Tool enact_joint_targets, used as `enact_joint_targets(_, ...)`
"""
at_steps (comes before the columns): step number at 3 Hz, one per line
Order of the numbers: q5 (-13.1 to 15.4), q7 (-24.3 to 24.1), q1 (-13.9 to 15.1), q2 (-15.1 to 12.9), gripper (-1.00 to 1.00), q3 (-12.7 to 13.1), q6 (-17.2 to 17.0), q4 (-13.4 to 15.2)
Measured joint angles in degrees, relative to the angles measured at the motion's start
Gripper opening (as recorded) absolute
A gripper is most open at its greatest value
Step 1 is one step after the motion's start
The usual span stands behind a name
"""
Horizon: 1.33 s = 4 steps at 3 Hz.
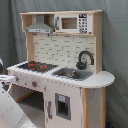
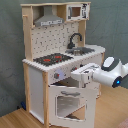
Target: Play with the kitchen
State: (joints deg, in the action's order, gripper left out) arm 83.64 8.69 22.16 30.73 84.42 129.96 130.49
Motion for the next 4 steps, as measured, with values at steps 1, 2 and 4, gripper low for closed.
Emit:
enact_joint_targets(1,0.0,0.0,3.1,0.0,1.0,0.4,4.9,0.0)
enact_joint_targets(2,-0.4,-5.3,4.0,-0.5,1.0,0.7,5.2,2.2)
enact_joint_targets(4,-0.4,-6.5,12.5,-0.5,1.0,7.8,7.5,-2.9)
